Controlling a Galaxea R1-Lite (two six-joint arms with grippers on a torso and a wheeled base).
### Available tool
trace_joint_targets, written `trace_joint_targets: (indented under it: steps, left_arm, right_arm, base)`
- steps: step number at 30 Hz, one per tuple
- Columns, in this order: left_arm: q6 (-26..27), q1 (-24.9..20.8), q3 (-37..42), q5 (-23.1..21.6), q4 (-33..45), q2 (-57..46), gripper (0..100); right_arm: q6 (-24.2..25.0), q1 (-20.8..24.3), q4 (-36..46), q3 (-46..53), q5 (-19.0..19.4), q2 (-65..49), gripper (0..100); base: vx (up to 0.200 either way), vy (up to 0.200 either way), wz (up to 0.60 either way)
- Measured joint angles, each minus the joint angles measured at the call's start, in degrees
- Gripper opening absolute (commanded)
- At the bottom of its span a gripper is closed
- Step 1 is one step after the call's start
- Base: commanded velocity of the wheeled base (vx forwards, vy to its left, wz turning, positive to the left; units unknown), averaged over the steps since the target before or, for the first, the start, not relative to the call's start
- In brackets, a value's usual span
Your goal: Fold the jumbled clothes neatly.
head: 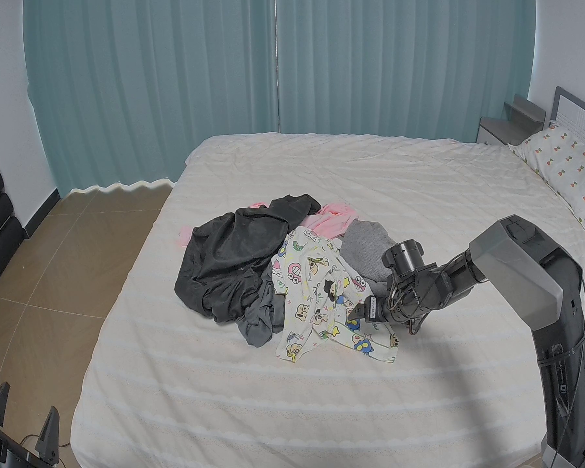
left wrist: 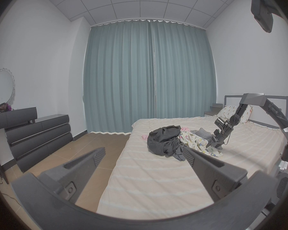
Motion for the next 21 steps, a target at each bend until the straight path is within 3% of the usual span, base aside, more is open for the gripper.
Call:
trace_joint_targets:
  steps: [4, 9, 10, 21]
  left_arm:
    - [0.0, 0.0, 0.0, 0.0, 0.0, 0.0, 100]
    - [0.0, 0.0, 0.0, 0.0, 0.0, 0.0, 100]
    - [0.0, 0.0, 0.0, 0.0, 0.0, 0.0, 100]
    - [0.0, 0.0, 0.0, 0.0, 0.0, 0.0, 100]
  right_arm:
    - [0.4, 1.3, 2.1, -4.1, -2.7, 2.7, 100]
    - [0.9, 1.7, 2.4, -5.7, -2.8, 4.4, 100]
    - [1.0, 1.7, 2.4, -5.9, -2.8, 4.6, 0]
    - [4.3, 1.7, 2.4, -4.7, -2.9, 4.5, 0]
  base:
    - [0.0, 0.0, 0.0]
    - [0.0, 0.0, 0.0]
    - [0.0, 0.0, 0.0]
    - [0.0, 0.0, 0.0]
